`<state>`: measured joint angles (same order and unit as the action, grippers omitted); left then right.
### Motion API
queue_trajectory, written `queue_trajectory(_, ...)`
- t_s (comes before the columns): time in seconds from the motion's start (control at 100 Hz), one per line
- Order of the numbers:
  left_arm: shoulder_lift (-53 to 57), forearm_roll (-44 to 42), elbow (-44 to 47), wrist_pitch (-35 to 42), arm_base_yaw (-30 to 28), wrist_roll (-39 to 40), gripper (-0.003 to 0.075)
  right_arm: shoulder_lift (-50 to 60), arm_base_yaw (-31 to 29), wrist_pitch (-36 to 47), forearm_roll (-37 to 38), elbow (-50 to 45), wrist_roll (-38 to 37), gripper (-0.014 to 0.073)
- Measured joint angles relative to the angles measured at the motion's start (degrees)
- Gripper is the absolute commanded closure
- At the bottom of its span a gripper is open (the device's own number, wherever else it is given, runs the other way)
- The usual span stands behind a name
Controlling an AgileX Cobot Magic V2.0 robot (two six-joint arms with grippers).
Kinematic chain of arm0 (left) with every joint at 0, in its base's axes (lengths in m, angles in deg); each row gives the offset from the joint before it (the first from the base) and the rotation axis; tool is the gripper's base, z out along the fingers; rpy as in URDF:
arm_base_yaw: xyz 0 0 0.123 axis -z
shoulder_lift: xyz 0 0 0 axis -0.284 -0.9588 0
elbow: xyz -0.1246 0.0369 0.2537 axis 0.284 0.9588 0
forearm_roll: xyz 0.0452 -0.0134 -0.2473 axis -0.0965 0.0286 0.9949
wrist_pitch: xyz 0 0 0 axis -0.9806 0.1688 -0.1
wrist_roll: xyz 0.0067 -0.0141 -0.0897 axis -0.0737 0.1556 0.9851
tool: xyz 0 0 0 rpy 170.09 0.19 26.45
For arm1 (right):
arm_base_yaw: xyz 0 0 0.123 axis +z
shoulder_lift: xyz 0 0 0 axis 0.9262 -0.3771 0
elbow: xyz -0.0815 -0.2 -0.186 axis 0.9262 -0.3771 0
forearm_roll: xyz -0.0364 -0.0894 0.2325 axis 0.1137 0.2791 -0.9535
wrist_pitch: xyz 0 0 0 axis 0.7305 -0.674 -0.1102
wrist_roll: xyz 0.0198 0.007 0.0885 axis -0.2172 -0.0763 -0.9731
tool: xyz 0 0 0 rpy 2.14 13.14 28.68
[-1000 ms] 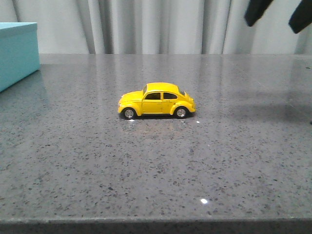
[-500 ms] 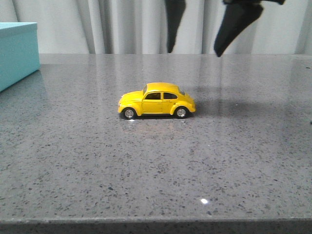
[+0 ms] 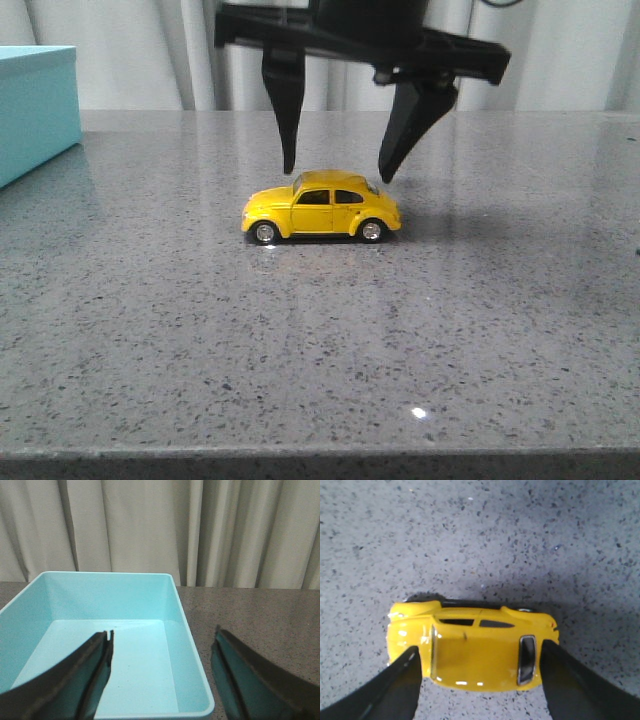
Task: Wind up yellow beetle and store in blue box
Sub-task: 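Lower the right gripper, open, straddling the yellow beetle car, then press the car down and drag it away from the box with the right gripper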
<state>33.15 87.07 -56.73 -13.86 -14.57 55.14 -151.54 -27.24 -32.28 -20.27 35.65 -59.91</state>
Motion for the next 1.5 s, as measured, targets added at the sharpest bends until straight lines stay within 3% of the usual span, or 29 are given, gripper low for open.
queue_trajectory(0.55, 0.0, -1.39, 0.0, 0.0, 0.0, 0.0, 0.03, -1.89, 0.08, 0.54, -1.18, 0.48, -1.13, 0.0085)
queue_trajectory(0.76, 0.0, -1.89, 0.0, 0.0, 0.0, 0.0, 0.03, -1.89, -0.45, -2.9, 1.56, 0.62, -2.28, 0.0085)
queue_trajectory(1.04, 0.0, -1.89, 0.0, -0.11, 0.0, 0.0, 0.03, -1.67, -3.66, -8.64, 6.07, 1.02, -3.03, 0.0085)
queue_trajectory(1.5, 0.0, -1.89, 0.0, -0.21, 0.0, 0.0, 0.03, 1.43, -11.49, -8.5, 9.9, -3.45, -2.25, 0.0085)
